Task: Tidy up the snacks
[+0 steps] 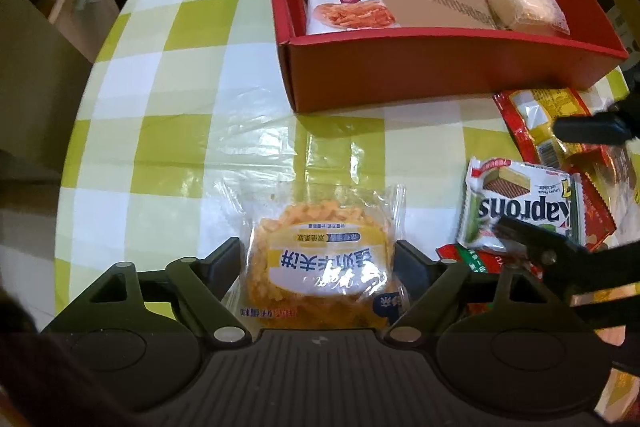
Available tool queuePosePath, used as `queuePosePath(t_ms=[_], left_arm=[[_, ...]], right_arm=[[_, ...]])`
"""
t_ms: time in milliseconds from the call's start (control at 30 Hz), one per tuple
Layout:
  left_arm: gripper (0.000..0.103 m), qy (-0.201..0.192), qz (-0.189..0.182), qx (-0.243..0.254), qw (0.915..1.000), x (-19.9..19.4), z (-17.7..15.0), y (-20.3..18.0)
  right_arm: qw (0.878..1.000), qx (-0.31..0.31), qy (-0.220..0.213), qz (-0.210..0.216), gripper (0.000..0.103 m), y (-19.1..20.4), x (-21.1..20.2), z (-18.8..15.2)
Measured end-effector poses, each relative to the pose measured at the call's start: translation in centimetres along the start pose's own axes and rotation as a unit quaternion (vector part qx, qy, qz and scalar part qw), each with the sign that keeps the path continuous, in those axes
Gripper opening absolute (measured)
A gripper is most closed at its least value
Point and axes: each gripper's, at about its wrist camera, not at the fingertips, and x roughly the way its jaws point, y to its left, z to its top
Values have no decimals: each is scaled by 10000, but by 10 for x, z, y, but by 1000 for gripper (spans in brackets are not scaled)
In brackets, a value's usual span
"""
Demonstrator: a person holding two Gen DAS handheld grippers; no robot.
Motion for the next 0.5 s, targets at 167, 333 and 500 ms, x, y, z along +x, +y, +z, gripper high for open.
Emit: queuePosePath(t_ms=[167,333,500], left_arm=[[88,20,-31,0,10000,3,5,2],[88,-35,162,273,9995,5,4,-9],[88,-91,330,491,9982,5,1,-20]], right_arm=[[9992,102,82,367,65,-4,-5,-6],[9987,-423,283,75,68,10,6,-10],[9974,-605,369,-112,65,17,10,-5]])
